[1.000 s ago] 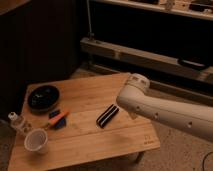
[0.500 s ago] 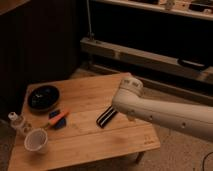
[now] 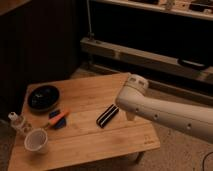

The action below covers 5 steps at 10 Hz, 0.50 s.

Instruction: Place the eraser in the ceramic cup

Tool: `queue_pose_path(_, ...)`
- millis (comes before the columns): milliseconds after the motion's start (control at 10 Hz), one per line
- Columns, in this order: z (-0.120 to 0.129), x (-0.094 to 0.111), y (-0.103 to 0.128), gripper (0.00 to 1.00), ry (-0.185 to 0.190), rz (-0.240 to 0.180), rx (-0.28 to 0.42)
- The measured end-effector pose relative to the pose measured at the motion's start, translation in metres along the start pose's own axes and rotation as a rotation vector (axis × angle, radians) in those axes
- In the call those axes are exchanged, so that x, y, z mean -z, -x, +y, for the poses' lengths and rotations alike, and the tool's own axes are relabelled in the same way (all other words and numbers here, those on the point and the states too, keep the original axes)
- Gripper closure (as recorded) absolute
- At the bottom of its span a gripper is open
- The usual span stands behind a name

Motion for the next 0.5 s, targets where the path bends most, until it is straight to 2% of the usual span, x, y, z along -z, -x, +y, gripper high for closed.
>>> queue_pose_path(300,0.0005,0.0,0.0004,0.2,0.0,-0.001,-0.01)
queue_pose_path(400,0.002,0.0001,0.0039,0.2,0.005,-0.015,-0.04)
queue_pose_path(500,0.0032,0.0007,0.009,0.2,0.007,-0.034,-0.099)
